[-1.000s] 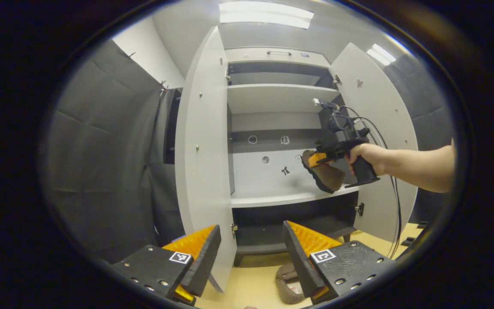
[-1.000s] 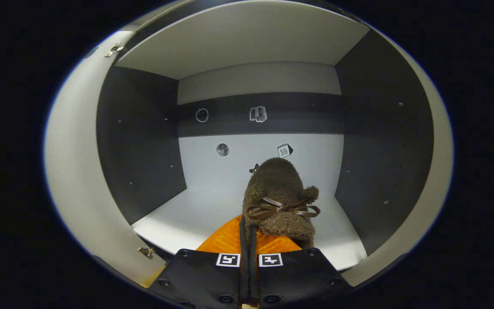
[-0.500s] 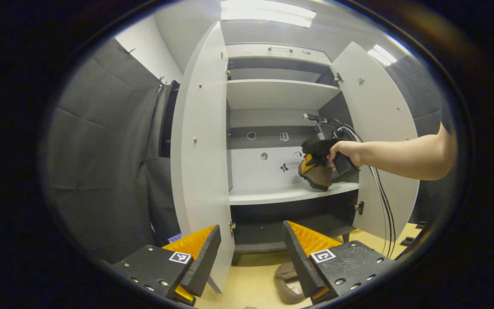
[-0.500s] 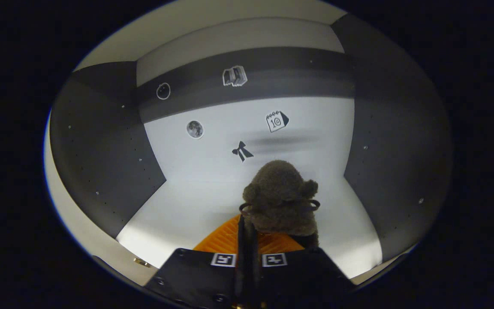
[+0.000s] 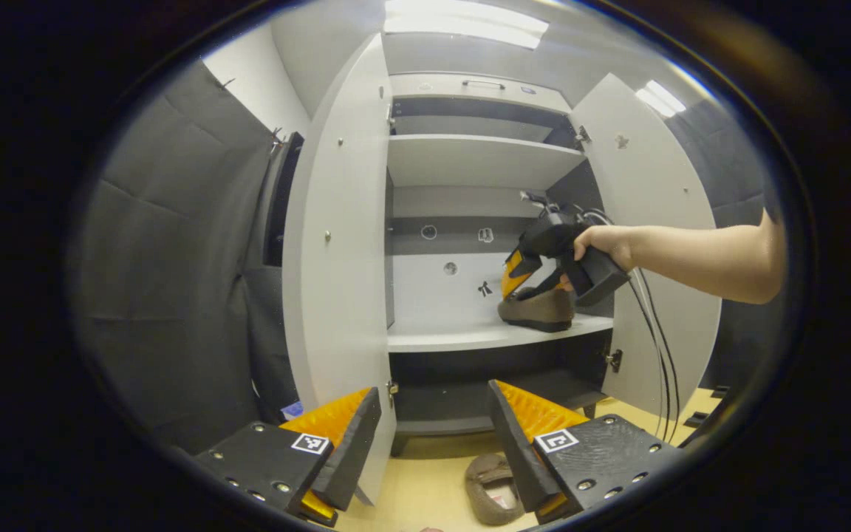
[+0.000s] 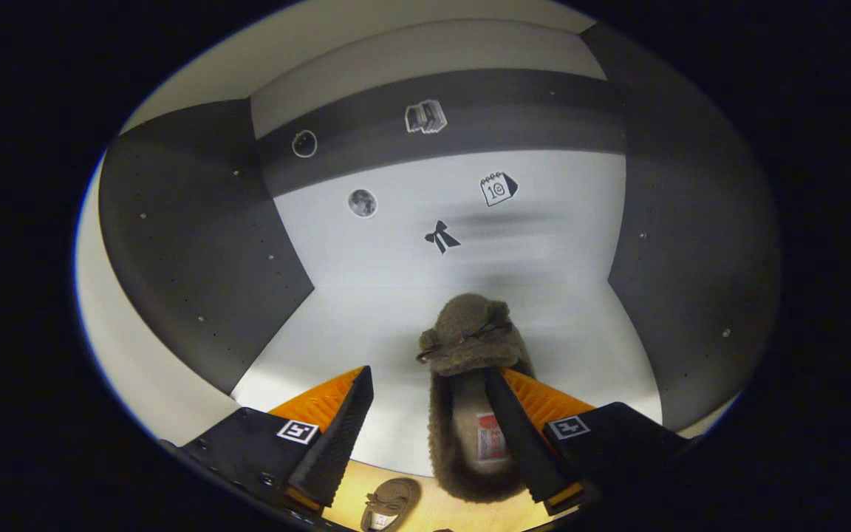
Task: Grab one shoe with the right hand and put it into the shoe cabinet, grab the other shoe with the left hand and put it into the shoe cabinet; then close the right door with the right hand and the left door with the left hand.
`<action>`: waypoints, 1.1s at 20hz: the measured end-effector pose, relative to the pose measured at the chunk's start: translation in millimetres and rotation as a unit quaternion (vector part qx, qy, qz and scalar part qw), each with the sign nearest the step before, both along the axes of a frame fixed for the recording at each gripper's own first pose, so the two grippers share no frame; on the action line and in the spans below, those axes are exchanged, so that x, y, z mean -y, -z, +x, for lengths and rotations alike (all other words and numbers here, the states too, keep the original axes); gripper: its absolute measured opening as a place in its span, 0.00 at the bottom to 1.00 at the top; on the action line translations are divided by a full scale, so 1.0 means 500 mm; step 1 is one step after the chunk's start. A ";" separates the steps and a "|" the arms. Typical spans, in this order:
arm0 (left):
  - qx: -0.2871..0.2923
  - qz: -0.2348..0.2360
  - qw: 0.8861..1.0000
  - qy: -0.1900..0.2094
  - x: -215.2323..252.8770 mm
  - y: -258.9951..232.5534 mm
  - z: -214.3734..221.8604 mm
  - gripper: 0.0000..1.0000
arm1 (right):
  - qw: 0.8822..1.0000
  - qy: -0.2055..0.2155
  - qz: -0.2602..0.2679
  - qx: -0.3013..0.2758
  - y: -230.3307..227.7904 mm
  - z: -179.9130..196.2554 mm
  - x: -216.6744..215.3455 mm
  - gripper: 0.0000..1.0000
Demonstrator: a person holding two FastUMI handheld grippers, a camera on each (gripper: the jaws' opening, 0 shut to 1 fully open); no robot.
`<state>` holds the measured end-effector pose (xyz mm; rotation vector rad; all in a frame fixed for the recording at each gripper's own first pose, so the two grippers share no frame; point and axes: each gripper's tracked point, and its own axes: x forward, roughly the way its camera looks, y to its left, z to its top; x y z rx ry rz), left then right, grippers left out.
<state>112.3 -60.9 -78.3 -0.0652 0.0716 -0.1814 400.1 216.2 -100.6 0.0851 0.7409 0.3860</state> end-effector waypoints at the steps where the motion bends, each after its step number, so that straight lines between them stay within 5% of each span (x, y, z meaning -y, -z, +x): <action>1: -0.005 -0.002 1.000 0.003 0.006 0.006 0.003 0.92 | 1.000 -0.002 0.001 0.019 -0.026 -0.012 0.006 0.98; 10: -0.096 -0.010 0.993 0.068 0.092 0.147 0.023 0.92 | 0.979 0.005 -0.003 0.205 -0.190 -0.178 0.105 0.98; 12: -0.119 -0.002 0.989 0.085 0.109 0.190 0.027 0.84 | 0.974 0.010 -0.016 0.227 -0.186 -0.219 0.131 0.98; 18: -0.210 0.016 0.970 0.119 0.148 0.335 0.034 0.85 | 0.967 0.028 -0.057 0.245 -0.126 -0.343 0.201 0.98; 22: -0.274 0.027 0.954 0.119 0.156 0.431 0.026 0.85 | 0.975 0.040 -0.052 0.212 -0.065 -0.420 0.227 0.99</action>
